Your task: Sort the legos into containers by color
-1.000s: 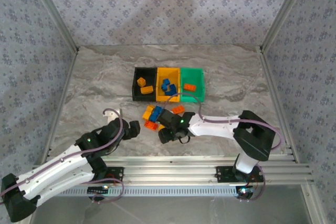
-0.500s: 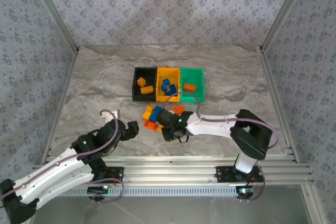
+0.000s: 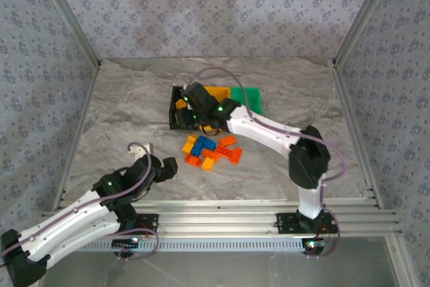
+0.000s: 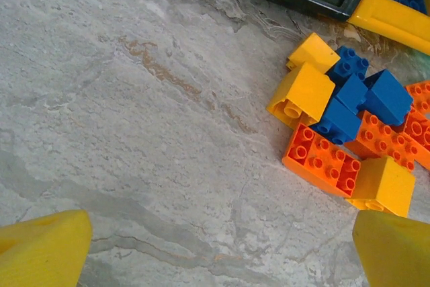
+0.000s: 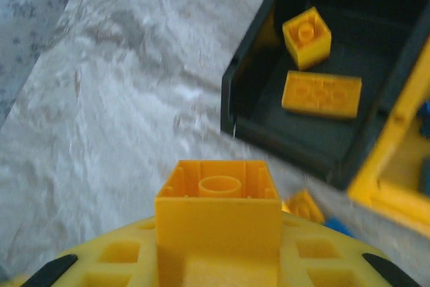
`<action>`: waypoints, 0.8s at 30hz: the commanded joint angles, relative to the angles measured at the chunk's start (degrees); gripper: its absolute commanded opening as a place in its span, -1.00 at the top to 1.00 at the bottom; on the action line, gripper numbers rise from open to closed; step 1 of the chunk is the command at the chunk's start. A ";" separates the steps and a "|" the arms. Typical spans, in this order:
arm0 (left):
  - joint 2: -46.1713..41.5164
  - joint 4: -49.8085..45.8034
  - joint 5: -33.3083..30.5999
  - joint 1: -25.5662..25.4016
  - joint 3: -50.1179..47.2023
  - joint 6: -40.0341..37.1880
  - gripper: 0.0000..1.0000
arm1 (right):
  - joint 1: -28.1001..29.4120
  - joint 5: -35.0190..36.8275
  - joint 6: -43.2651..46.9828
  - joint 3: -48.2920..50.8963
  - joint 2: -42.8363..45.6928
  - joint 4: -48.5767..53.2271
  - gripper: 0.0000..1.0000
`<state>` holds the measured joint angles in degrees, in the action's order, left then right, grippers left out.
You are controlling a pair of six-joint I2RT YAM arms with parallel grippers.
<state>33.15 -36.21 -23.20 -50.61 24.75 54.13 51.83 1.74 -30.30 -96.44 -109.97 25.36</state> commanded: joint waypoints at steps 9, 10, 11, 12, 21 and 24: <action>-2.08 0.82 1.52 0.25 -1.11 0.64 -0.99 | -4.37 3.01 -2.90 -17.67 -19.49 -0.22 0.38; -2.06 0.79 1.54 0.25 -1.11 0.55 -0.99 | -4.74 3.13 -3.13 -18.01 -19.89 -1.10 0.36; -2.10 0.87 1.49 0.25 -1.11 0.44 -0.99 | -5.04 3.39 -3.40 -18.29 -20.31 -1.88 0.33; -2.09 0.81 1.51 0.27 -1.12 0.43 -0.99 | -5.40 2.84 -3.55 -18.50 -20.51 -2.78 0.27; -1.21 3.61 2.74 0.33 -1.20 -1.03 -0.99 | -5.86 1.89 -3.31 -14.11 -14.18 -7.53 -0.37; 1.43 7.54 4.36 0.64 -0.12 -3.75 -0.99 | -5.90 1.98 -3.79 -5.87 -7.15 -11.80 -0.39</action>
<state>32.47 -33.45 -20.75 -50.54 23.83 53.41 45.78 3.16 -33.61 -106.67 -125.62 17.34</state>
